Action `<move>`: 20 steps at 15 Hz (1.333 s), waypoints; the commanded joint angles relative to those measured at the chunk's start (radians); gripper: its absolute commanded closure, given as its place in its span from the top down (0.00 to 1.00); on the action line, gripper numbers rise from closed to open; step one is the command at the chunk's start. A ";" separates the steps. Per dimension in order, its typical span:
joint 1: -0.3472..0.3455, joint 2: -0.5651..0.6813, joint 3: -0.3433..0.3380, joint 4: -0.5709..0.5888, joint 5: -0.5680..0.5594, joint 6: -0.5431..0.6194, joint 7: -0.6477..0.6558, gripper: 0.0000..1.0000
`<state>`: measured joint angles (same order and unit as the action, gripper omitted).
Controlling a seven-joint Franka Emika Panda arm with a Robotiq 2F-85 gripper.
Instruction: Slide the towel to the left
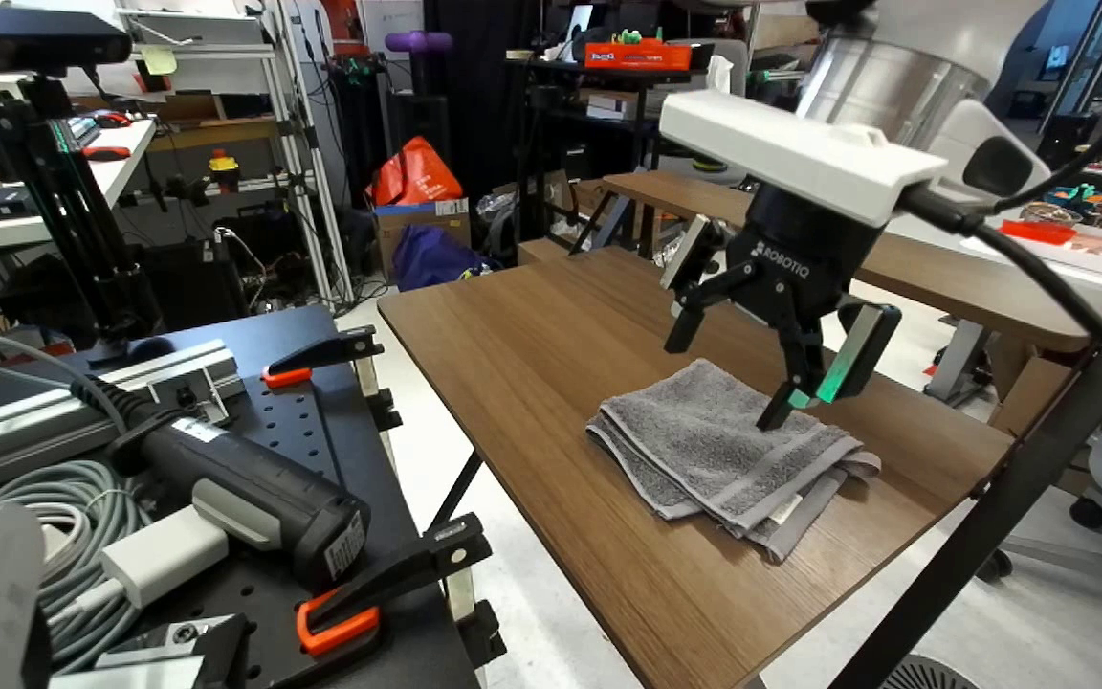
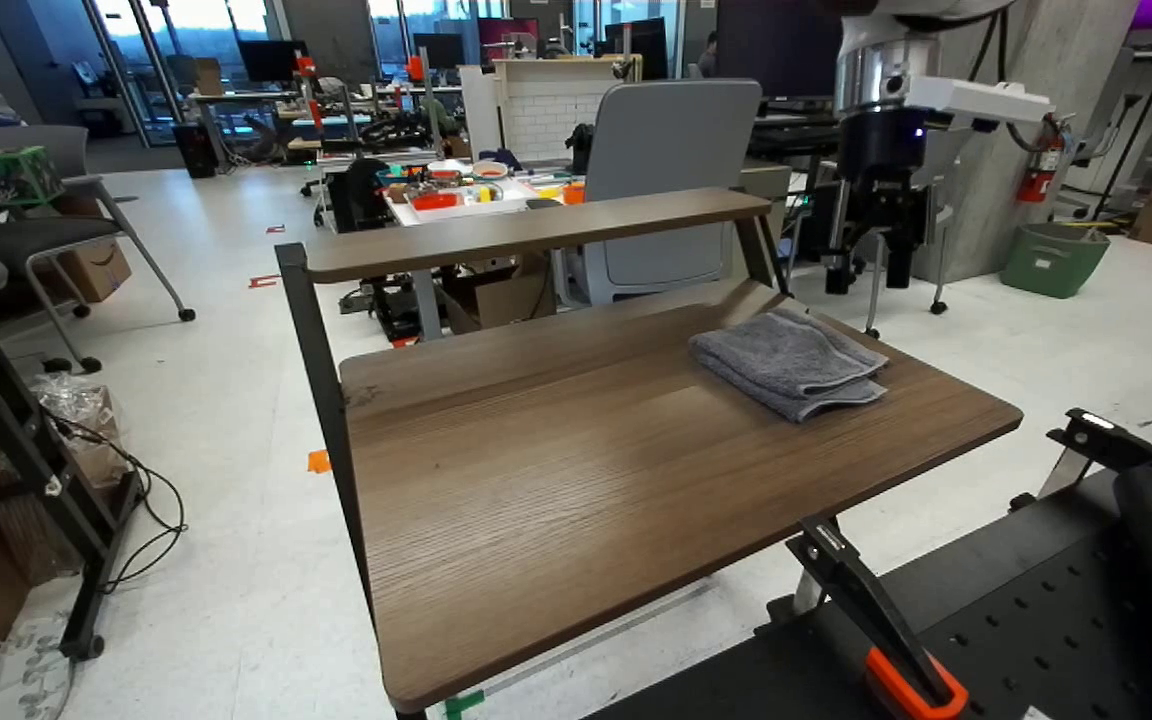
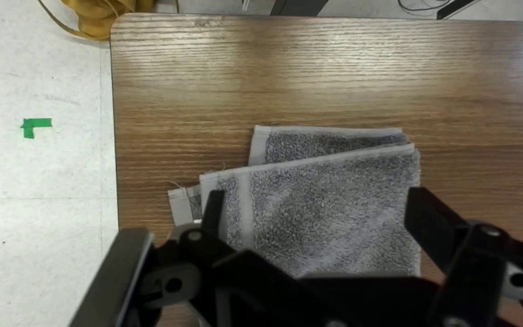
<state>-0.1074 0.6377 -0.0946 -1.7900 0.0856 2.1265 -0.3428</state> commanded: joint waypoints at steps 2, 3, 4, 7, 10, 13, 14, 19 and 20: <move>-0.019 0.149 0.028 0.156 -0.038 -0.026 0.060 1.00; -0.017 0.172 0.029 0.177 -0.045 -0.019 0.070 1.00; -0.015 0.191 0.031 0.195 -0.050 -0.014 0.078 1.00; -0.015 0.239 0.044 0.238 -0.035 0.047 0.112 1.00; -0.012 0.271 0.054 0.254 -0.034 0.148 0.135 1.00; -0.002 0.298 0.056 0.259 -0.047 0.230 0.148 1.00; -0.001 0.304 0.058 0.258 -0.049 0.241 0.149 1.00; 0.020 0.324 0.064 0.264 -0.075 0.243 0.148 1.00; 0.027 0.327 0.066 0.267 -0.083 0.243 0.148 1.00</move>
<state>-0.0957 0.9374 -0.0389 -1.5534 0.0391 2.3651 -0.2167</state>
